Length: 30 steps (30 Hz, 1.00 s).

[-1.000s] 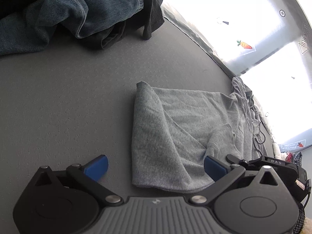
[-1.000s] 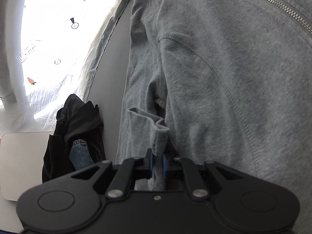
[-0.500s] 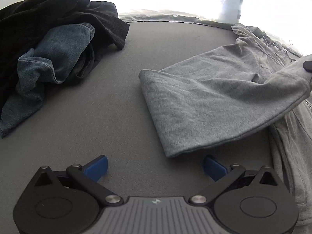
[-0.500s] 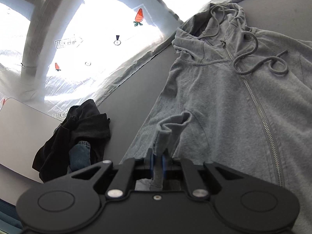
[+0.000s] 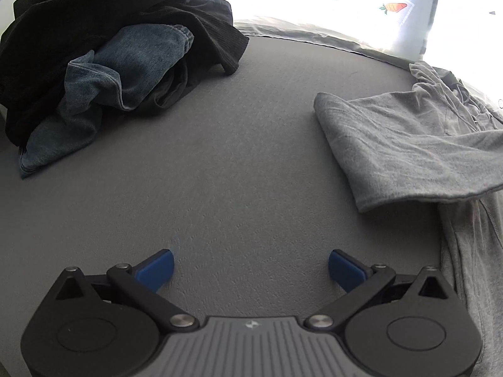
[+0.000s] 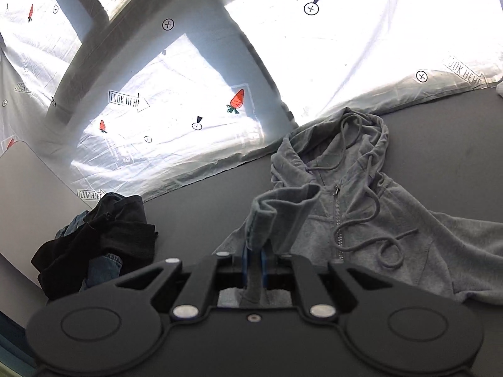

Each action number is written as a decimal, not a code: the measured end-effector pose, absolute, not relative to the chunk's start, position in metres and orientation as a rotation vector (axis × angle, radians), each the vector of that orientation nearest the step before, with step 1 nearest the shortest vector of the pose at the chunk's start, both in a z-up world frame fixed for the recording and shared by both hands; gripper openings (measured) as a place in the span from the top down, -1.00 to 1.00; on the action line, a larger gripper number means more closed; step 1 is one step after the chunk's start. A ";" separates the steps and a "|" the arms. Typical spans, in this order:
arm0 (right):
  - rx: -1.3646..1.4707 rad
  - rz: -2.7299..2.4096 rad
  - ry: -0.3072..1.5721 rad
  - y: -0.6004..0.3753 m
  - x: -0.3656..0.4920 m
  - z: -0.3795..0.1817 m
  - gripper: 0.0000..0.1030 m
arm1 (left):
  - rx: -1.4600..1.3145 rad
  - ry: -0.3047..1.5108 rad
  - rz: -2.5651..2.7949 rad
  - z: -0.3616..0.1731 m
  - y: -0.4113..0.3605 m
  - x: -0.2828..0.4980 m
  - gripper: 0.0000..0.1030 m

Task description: Fold clothes

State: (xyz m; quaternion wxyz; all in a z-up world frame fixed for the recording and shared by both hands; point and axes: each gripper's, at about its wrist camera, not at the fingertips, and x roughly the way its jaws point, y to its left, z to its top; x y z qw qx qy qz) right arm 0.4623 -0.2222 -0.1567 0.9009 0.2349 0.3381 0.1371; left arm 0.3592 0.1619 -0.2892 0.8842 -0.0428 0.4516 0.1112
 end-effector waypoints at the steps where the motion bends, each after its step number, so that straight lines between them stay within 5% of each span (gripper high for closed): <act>1: 0.501 0.274 0.692 -0.228 0.466 -0.156 0.84 | -0.093 0.949 0.239 -0.289 0.161 0.360 -1.00; 30: 0.362 -0.036 0.455 -0.349 0.501 -0.141 0.85 | -0.164 1.034 0.240 -0.273 0.148 0.403 -1.00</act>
